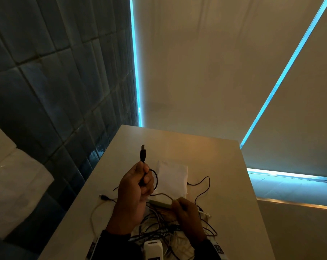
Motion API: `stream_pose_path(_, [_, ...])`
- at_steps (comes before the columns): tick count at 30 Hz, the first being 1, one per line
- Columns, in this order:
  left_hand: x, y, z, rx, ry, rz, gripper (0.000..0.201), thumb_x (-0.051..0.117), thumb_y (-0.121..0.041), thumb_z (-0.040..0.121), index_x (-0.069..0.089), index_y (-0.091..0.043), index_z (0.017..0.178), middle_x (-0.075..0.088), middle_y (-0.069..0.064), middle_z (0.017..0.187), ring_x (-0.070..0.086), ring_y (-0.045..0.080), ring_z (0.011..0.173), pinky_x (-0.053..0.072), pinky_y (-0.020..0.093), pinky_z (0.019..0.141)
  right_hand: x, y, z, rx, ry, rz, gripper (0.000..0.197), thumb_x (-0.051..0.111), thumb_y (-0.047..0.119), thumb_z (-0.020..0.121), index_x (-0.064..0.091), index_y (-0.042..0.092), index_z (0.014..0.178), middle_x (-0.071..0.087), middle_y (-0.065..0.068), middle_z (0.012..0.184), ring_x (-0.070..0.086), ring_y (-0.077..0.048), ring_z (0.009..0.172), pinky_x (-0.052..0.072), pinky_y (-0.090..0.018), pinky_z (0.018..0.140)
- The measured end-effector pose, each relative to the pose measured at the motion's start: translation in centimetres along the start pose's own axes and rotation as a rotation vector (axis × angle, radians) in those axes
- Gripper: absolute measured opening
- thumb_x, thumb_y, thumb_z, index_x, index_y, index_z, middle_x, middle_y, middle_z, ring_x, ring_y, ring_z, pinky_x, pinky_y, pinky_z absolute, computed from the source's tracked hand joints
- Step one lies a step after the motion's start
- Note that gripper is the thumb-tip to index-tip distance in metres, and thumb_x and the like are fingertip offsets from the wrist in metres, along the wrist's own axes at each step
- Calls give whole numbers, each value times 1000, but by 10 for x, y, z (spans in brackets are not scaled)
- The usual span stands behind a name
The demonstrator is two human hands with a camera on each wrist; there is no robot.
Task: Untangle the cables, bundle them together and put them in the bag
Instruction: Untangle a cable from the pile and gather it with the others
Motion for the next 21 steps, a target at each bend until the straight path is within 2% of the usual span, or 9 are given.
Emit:
stream_pose_path(2, [-4,1,1,-7,-32,49,30,32,-18,101,44,-10,76,40,-2,51,26,6,38,24,18,38,-7,18,2,-3,-70,47,29,58,33,90,63,17,66,56,3,58,50,-9,55,40,-29,54])
stream_pose_path(5, [-7,5,1,-36,-72,131,30,32,-17,102,44,-11,75,42,-1,53,30,7,40,25,18,39,-15,57,1,-84,-99,151,25,57,19,94,63,12,71,47,4,54,40,-9,50,34,-22,50])
stream_pose_path(10, [-5,18,1,-77,-139,262,32,32,-16,103,47,-9,75,58,6,63,46,17,55,33,30,56,-15,106,-10,-267,16,227,21,56,9,94,61,1,76,48,1,56,41,-10,51,35,-20,48])
stream_pose_path(12, [-5,21,2,-102,-137,285,31,31,-17,103,47,-8,77,64,13,73,51,21,62,36,32,58,-13,116,-16,-273,94,264,19,56,6,94,61,-1,77,52,6,55,44,-5,50,38,-16,49])
stream_pose_path(15, [-2,20,0,-150,-110,177,31,31,-18,102,46,-8,77,70,12,77,61,27,73,44,38,69,-10,118,-21,-243,183,315,19,55,4,93,61,-3,77,54,10,55,45,1,48,38,-12,50])
stream_pose_path(18, [2,14,-3,-142,-73,-22,30,32,-18,101,47,-8,77,63,10,66,67,27,72,48,40,74,-9,108,-20,-188,217,333,21,55,3,93,59,-9,77,51,6,55,42,-5,49,36,-15,50])
stream_pose_path(21, [5,13,-5,-118,-27,-125,27,36,-21,97,47,-8,76,51,6,63,61,22,62,47,35,67,-6,97,-18,-145,246,299,25,56,7,94,63,7,70,53,1,59,45,-10,55,38,-20,53])
Point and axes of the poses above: each hand's wrist, its own z-axis towards the middle knuckle, its own x-axis out of the palm, y = z × x, the point moved 2 cm from there along z, towards the middle knuckle
